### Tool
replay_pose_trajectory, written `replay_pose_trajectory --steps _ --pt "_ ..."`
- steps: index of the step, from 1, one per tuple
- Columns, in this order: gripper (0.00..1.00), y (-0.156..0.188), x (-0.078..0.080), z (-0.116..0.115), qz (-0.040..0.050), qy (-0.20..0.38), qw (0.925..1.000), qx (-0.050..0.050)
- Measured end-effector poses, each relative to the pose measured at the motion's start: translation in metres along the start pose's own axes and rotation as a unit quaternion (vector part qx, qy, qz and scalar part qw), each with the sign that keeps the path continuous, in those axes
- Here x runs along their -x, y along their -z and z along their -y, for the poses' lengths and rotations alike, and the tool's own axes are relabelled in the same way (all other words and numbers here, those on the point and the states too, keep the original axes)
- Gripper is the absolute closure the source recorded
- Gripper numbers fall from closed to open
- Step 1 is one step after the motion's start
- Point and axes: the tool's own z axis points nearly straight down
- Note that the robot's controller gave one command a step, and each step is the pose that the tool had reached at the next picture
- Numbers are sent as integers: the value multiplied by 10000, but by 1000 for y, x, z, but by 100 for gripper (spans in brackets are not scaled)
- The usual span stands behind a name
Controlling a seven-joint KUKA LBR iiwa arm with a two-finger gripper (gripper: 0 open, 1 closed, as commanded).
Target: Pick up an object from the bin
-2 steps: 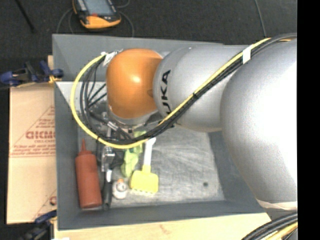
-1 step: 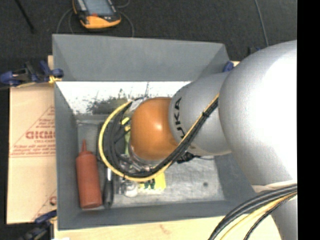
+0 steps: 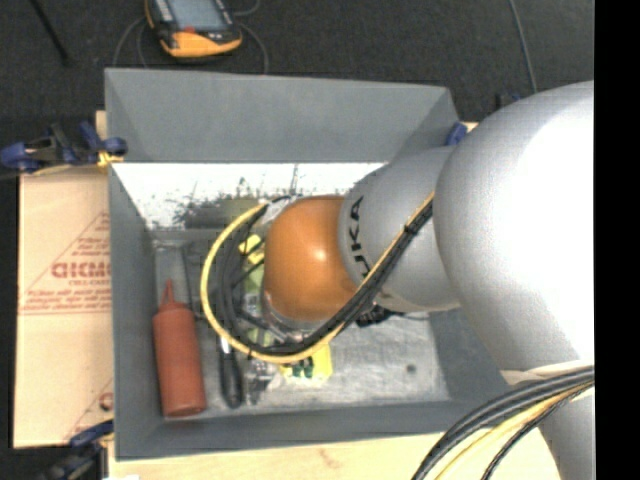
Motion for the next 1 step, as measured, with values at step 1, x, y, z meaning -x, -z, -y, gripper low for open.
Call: replay_pose_trajectory --steps 1 --pt "100 -2 -2 1 -34 -7 10000 -9"
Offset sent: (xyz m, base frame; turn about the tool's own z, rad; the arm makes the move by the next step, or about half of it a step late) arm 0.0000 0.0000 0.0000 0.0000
